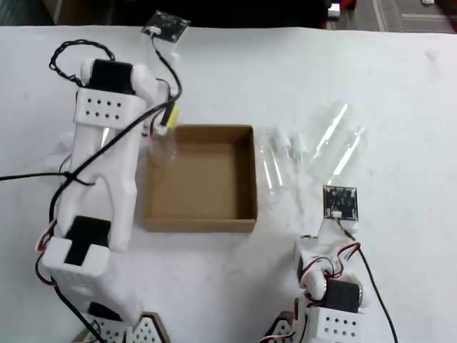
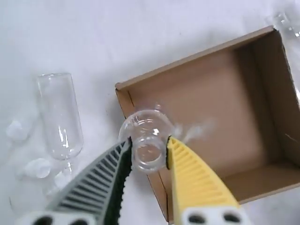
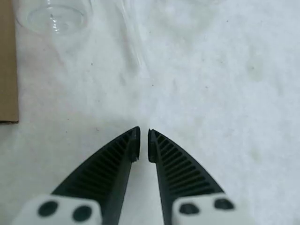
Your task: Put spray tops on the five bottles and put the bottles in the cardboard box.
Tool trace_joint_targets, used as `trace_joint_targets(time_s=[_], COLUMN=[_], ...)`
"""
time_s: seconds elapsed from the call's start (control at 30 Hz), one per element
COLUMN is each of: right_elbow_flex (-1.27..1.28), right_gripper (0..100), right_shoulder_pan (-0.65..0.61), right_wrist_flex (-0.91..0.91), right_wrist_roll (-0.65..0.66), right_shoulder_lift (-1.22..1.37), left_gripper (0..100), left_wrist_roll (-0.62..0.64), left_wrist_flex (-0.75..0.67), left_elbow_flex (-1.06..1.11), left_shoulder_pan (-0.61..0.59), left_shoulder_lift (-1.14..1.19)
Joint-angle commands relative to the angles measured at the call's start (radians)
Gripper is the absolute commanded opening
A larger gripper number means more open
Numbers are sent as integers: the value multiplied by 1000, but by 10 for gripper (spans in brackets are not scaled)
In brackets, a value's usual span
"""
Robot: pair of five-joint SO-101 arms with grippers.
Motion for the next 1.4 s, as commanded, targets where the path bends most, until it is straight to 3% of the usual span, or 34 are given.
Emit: trace_joint_targets(time_s=[0.0, 0.37, 1.37], right_elbow_flex=[9, 9, 9], right_gripper=[16, 16, 16], right_shoulder_pan=[-4, -2, 1], right_wrist_flex=[5, 5, 5], right_wrist_roll=[-2, -2, -2], right_shoulder_lift=[-5, -5, -5], left_gripper=[90, 90, 94], left_wrist_roll=[11, 11, 11], left_wrist_flex=[-57, -222, -255], left_elbow_flex=[-40, 169, 184], left_shoulder_pan=[-15, -18, -19], left_shoulder_lift=[-5, -15, -2])
